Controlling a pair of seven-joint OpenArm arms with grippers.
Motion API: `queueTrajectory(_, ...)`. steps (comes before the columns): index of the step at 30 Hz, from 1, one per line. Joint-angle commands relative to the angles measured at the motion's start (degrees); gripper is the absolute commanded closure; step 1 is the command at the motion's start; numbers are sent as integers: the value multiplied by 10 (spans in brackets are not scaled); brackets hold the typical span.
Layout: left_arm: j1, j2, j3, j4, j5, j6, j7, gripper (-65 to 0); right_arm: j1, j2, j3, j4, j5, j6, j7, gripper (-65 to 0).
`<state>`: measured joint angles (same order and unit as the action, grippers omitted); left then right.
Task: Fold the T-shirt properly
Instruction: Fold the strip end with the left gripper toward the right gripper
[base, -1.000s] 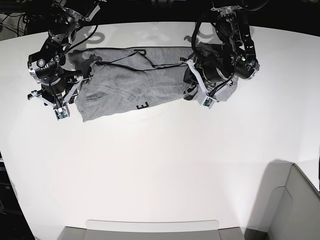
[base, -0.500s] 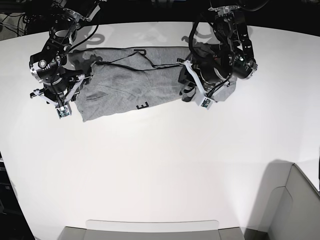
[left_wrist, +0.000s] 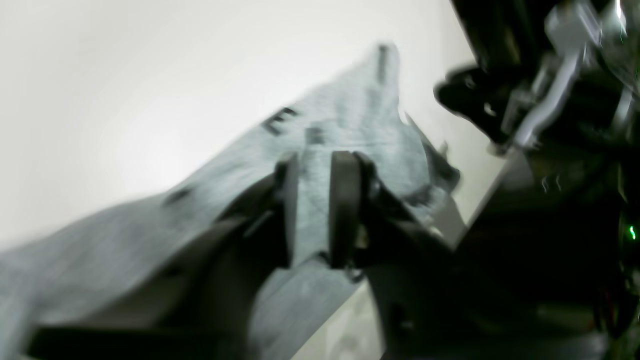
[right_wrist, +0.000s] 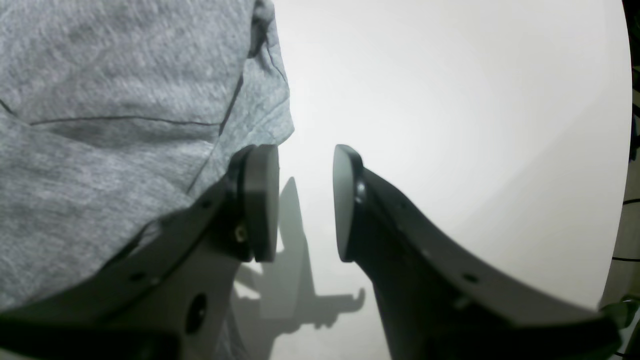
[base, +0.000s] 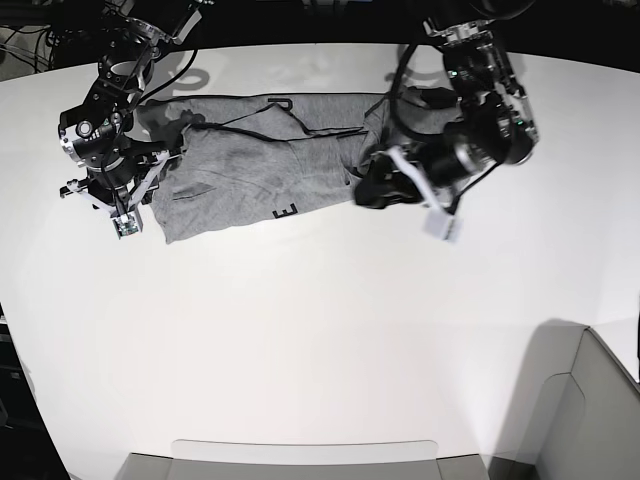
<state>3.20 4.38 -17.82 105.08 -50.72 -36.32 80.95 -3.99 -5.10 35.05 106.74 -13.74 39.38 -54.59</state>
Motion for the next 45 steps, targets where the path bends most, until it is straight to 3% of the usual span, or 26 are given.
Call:
queueTrajectory(1, -4, -10, -20, 9, -17, -1, -9, -21, 7, 4, 2, 9, 2, 6, 10, -189)
queueTrajectory(7, 49, -61, -29, 6, -17, -1, -9, 0, 8, 13, 2, 9, 5, 6, 10, -189)
queueTrajectory(13, 64, -61, 26, -4, -8, 0, -9, 0, 16, 13, -2, 10, 3, 6, 10, -189)
queueTrajectory(20, 64, -60, 82, -52, 86, 0, -24, 0, 21, 13, -3, 10, 2, 6, 10, -189)
queueTrajectory(30, 41, -57, 127, -43, 55, -4, -24, 0, 25, 8, 3, 46, 11, 6, 10, -189)
queueTrajectory(35, 17, -62, 122, 20, 23, 1, -28, 0, 22, 13, 3, 50, 80, 6, 10, -189)
queueTrajectory(37, 14, -67, 102, 48, 24, 27, -28, 0, 21, 13, 3, 50, 95, 6, 10, -189)
queueTrajectory(42, 19, -105, 59, 84, 22, 174, -29, 0, 18, 13, 3, 50, 133, 6, 8, -189)
queueTrajectory(45, 36, -135, 56, 85, 22, 225, -29, 0, 9, 13, 3, 50, 168, 6, 7, -189)
